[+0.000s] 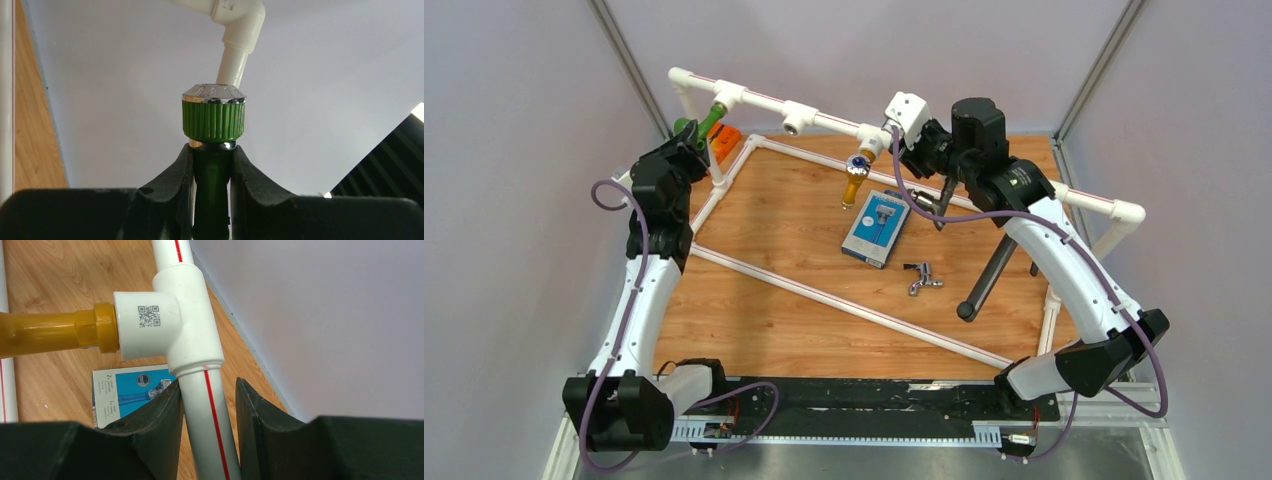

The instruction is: Install the water faucets

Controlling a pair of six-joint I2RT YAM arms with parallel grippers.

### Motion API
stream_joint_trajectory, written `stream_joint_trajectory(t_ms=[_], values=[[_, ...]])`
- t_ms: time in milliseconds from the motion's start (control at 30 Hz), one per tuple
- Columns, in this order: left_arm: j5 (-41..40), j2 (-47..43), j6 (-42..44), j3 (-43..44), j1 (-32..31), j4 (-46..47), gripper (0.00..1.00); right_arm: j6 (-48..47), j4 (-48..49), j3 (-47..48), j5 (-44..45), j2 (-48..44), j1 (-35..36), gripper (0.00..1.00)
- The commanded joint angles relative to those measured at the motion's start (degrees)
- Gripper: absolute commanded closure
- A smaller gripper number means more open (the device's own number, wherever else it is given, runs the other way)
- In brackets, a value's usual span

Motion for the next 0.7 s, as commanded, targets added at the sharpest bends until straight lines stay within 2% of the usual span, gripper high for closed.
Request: stream_joint_trajectory(t_ms=[0, 267, 667], values=[[-0.43, 0.67, 1.1, 1.61, -2.14, 1.24, 1.0, 11.98, -7.51, -2.16, -5.74, -0.02, 4.18, 1.0], [-10.71, -0.82, 4.09, 0.29, -9.45, 1.85, 1.0, 12.15, -7.25, -2.34, -5.65, 0.25, 4.53, 1.0], [-8.17, 1.2, 2.43, -4.72, -10.16, 7.47, 1.0, 12.07, -6.63, -2.86, -6.53, 0.25, 5.05, 1.0]])
